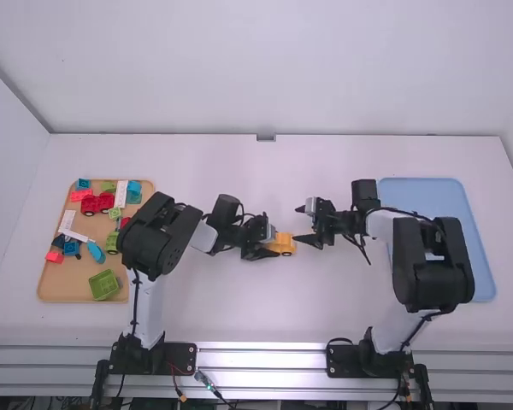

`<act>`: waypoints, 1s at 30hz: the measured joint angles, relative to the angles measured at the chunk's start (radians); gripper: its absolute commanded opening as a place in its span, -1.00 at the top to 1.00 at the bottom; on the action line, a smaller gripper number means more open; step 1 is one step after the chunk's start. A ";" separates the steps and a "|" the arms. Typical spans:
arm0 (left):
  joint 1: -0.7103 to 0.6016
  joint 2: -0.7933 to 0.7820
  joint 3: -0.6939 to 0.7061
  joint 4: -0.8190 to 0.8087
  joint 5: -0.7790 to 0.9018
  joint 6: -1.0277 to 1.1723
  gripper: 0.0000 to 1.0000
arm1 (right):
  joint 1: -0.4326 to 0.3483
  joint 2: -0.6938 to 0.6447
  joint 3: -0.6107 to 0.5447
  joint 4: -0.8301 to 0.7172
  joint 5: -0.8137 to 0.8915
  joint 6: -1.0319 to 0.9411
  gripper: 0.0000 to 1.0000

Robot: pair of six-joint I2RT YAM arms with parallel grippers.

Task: Assemble lego blocks to make yellow taxi

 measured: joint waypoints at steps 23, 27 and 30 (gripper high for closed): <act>0.033 -0.428 0.000 -0.491 -0.100 -0.001 -0.99 | 0.111 -0.002 -0.216 0.332 0.173 0.182 -0.98; 0.059 -0.580 0.000 -0.581 -0.142 -0.002 -0.99 | 0.191 0.019 -0.167 0.338 0.248 0.226 -0.98; 0.086 -0.721 0.000 -0.661 -0.184 -0.004 -0.98 | 0.229 0.080 -0.100 0.309 0.303 0.247 -0.98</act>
